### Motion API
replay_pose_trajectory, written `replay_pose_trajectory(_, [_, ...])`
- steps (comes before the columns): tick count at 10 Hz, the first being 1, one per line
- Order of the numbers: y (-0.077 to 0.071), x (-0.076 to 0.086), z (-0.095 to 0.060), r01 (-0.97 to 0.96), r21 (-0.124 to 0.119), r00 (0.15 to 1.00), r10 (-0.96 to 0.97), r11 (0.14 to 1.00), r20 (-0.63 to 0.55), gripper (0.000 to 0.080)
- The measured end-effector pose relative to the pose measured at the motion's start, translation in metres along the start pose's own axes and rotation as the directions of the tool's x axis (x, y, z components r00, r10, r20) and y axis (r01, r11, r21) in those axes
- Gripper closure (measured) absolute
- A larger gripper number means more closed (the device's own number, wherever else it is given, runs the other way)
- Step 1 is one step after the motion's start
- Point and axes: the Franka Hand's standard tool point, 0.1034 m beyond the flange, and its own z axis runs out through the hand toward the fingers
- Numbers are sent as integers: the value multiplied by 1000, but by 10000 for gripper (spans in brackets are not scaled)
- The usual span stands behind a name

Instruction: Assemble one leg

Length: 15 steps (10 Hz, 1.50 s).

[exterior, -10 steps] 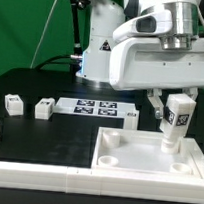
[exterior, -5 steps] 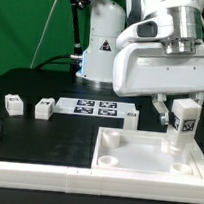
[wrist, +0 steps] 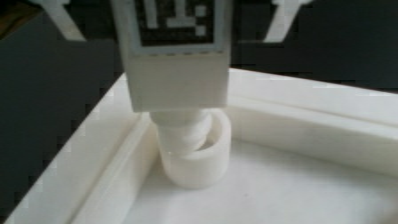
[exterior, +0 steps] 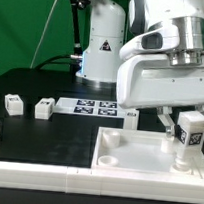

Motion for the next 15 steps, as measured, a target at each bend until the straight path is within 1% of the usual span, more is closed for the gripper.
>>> replay_pose_trajectory(1, [2,0,1,-1,-4,1000,1,1000,-9,509])
replay_pose_trajectory(5, [1,-9,13,-4,-5,1000,4,1000,-19,509])
replay_pose_trajectory(9, [-1,-8,14,-2,-8,999,2,1000,-39,509])
replay_pose_trajectory(11, [-1,-8,14,-2,-8,999,1,1000,-39,206])
replay_pose_trajectory(12, [-1,-8,14,-2,-8,999,1,1000,-39,206])
replay_pose_trajectory(13, [-1,-8,14,-2,-8,999,1,1000,-39,161])
replay_pose_trajectory(15, [-1,-8,14,-2,-8,999,1,1000,-39,153])
